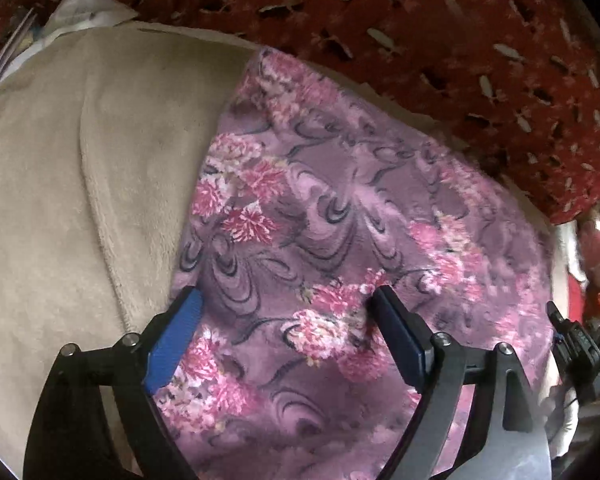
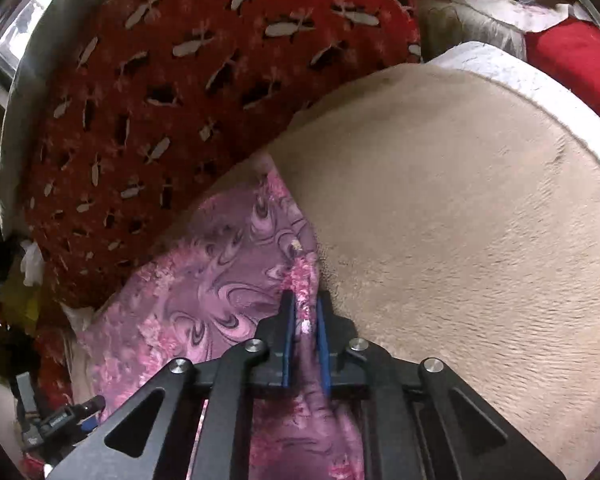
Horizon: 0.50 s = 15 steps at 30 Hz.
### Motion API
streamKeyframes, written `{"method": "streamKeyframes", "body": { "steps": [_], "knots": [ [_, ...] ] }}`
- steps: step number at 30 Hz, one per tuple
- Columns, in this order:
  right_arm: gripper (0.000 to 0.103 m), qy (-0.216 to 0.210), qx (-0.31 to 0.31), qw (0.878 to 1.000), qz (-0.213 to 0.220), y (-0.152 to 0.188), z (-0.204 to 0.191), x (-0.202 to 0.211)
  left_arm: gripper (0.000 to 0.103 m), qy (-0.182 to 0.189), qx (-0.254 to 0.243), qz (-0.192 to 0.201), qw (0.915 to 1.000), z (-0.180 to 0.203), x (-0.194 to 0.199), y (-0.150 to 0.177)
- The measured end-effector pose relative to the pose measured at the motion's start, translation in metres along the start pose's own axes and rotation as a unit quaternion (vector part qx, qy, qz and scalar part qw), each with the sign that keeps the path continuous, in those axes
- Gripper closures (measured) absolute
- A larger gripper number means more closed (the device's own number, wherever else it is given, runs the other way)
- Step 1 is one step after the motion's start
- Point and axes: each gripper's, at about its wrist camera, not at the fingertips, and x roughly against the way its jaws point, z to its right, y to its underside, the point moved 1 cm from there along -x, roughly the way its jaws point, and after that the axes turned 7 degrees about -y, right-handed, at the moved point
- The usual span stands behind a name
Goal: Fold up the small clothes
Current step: 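Move both open grippers to the folded shirt's edge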
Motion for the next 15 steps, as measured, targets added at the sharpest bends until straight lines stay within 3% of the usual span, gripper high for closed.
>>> {"method": "streamKeyframes", "body": {
  "steps": [2, 5, 7, 9, 10, 13, 15],
  "knots": [
    [0.086, 0.014, 0.038, 0.999, 0.02, 0.0, -0.017, 0.015, 0.017, 0.02, 0.014, 0.01, 0.9997, -0.007, 0.015, 0.0],
    [0.084, -0.035, 0.088, 0.995, 0.044, 0.014, -0.043, 0.036, 0.017, 0.049, 0.041, 0.018, 0.9978, -0.015, 0.027, 0.005],
    [0.067, -0.041, 0.108, 0.993, 0.034, 0.028, -0.05, 0.031, 0.017, 0.04, 0.044, -0.006, 0.9982, -0.011, 0.011, 0.01],
    [0.064, -0.009, 0.125, 0.992, -0.01, 0.044, -0.049, 0.006, 0.017, -0.003, 0.022, -0.012, 0.9997, -0.005, 0.001, 0.017],
    [0.065, 0.006, 0.142, 0.99, -0.007, 0.05, -0.05, 0.003, 0.017, -0.009, 0.008, -0.01, 0.9999, -0.004, 0.002, 0.018],
    [0.063, 0.018, 0.158, 0.987, 0.004, 0.052, -0.066, 0.016, 0.017, 0.029, 0.023, -0.021, 0.9991, -0.018, 0.018, 0.013],
    [0.063, -0.037, 0.156, 0.987, 0.015, 0.053, -0.075, 0.028, 0.017, 0.062, 0.066, -0.017, 0.9958, -0.043, 0.033, 0.003]
  ]
}}
